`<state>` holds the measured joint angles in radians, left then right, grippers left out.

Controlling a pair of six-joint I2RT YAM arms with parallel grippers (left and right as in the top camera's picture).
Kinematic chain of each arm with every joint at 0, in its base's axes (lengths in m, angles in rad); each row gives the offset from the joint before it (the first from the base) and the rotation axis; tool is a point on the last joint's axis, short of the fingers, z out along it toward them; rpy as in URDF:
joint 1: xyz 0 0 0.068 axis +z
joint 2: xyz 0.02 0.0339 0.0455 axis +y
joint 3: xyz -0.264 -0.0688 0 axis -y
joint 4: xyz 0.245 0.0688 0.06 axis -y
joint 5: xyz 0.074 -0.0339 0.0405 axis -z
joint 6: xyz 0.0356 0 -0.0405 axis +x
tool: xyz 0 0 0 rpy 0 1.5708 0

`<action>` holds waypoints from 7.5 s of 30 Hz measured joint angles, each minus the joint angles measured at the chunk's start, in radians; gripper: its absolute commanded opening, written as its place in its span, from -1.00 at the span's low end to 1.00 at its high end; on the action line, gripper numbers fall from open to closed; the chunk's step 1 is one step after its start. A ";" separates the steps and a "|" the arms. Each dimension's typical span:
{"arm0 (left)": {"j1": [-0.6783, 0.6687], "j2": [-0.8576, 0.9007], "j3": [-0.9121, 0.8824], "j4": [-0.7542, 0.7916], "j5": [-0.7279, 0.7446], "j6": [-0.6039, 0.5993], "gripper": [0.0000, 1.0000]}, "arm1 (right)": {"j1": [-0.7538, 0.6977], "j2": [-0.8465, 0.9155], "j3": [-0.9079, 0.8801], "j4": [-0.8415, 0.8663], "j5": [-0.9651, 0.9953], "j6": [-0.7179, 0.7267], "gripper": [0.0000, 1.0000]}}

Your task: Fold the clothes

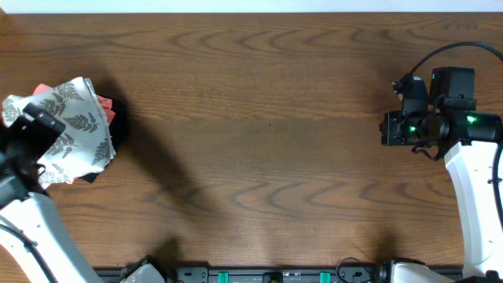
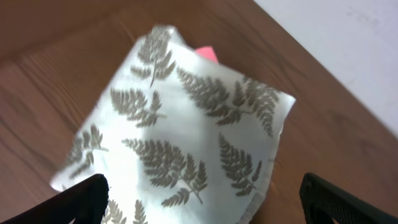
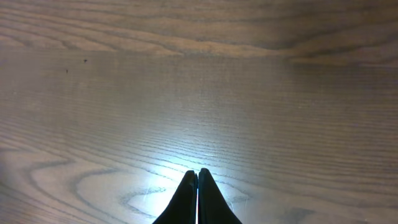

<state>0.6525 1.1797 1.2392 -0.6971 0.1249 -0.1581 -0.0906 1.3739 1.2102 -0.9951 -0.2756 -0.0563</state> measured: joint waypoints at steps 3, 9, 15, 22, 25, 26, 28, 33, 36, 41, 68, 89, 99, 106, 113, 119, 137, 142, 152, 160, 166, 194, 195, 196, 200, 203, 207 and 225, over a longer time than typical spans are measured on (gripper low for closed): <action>-0.123 0.013 0.003 0.002 -0.168 0.033 0.96 | 0.000 0.002 0.000 0.000 0.000 0.000 -0.95; -0.289 0.126 0.003 0.006 -0.421 0.109 0.96 | 0.000 0.002 0.000 -0.006 0.000 0.000 -0.95; -0.396 0.258 0.058 0.008 -0.797 0.185 0.96 | 0.000 0.002 0.000 -0.007 0.000 0.000 -0.95; -0.397 0.386 0.148 0.018 -1.017 0.215 0.96 | 0.000 0.002 0.000 -0.008 0.000 0.000 -0.95; -0.391 0.455 0.149 0.029 -1.071 0.216 0.96 | 0.000 0.002 0.000 -0.009 0.000 0.000 -0.95; -0.386 0.482 0.149 0.038 -1.083 0.219 0.96 | 0.000 0.002 0.000 -0.011 0.000 0.000 -0.95; -0.374 0.536 0.149 0.062 -1.104 0.220 0.96 | 0.000 0.002 0.000 -0.017 0.000 0.000 -0.95; -0.340 0.635 0.149 0.114 -1.126 0.230 0.96 | 0.000 0.003 0.000 -0.032 0.000 0.000 -0.95; -0.331 0.664 0.149 0.146 -1.130 0.235 0.96 | 0.000 0.003 0.000 -0.035 0.000 0.000 -0.95; -0.330 0.695 0.149 0.158 -1.103 0.237 0.96 | 0.000 0.003 0.000 -0.058 0.000 0.000 -0.95; -0.426 0.286 0.223 0.063 -0.595 0.226 0.96 | 0.000 0.003 -0.002 0.072 -0.056 -0.009 0.98; -0.499 0.127 0.216 -0.222 0.126 0.114 0.96 | 0.000 -0.083 0.002 0.079 0.102 -0.003 0.99; -0.506 -0.411 -0.061 -0.194 0.240 0.188 0.96 | 0.000 -0.607 -0.093 0.078 0.146 0.043 0.99; -0.506 -0.630 -0.232 -0.207 0.253 0.189 0.96 | 0.000 -0.869 -0.321 0.067 0.232 0.108 0.98; -0.506 -0.645 -0.243 -0.243 0.261 0.189 0.96 | 0.000 -0.908 -0.397 -0.074 0.248 0.124 0.99; -0.506 -0.645 -0.243 -0.243 0.261 0.190 0.96 | 0.000 -0.908 -0.402 -0.146 0.250 0.128 0.98; -0.506 -0.645 -0.243 -0.242 0.261 0.190 0.96 | 0.000 -1.078 -0.526 0.105 0.251 0.088 0.99; -0.506 -0.645 -0.243 -0.243 0.262 0.190 0.96 | 0.000 -1.283 -0.708 0.282 0.217 0.065 0.98; -0.506 -0.645 -0.243 -0.244 0.262 0.189 0.96 | 0.000 -1.362 -0.982 0.739 0.175 0.029 0.99; -0.506 -0.646 -0.243 -0.243 0.262 0.189 0.96 | 0.002 -1.363 -1.203 1.017 0.172 -0.006 0.99; -0.506 -0.646 -0.243 -0.243 0.262 0.189 0.96 | 0.004 -1.362 -1.203 0.935 0.173 -0.027 0.99; -0.506 -0.646 -0.243 -0.243 0.262 0.190 0.96 | 0.004 -1.362 -1.203 0.935 0.174 -0.024 0.98; -0.506 -0.646 -0.243 -0.243 0.262 0.190 0.96 | 0.004 -1.362 -1.203 0.935 0.174 -0.024 0.99; -0.506 -0.646 -0.243 -0.243 0.261 0.190 0.96 | 0.004 -1.362 -1.203 0.935 0.174 -0.024 0.98; -0.514 -0.664 -0.259 -0.241 0.233 0.193 0.96 | 0.004 -1.362 -1.203 0.935 0.174 -0.024 0.99; -0.539 -0.729 -0.334 -0.204 0.204 0.193 0.96 | 0.004 -1.362 -1.203 0.935 0.174 -0.024 0.99; -0.576 -0.854 -0.506 -0.048 0.151 0.192 0.96 | 0.004 -1.362 -1.203 0.935 0.174 -0.024 0.98; -0.635 -1.169 -1.138 0.730 -0.056 0.188 0.96 | 0.004 -1.362 -1.203 0.935 0.174 -0.023 0.98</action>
<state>0.0174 0.0105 0.1017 0.0326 0.0689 0.0299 -0.0864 0.0116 0.0071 -0.0605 -0.1013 -0.0795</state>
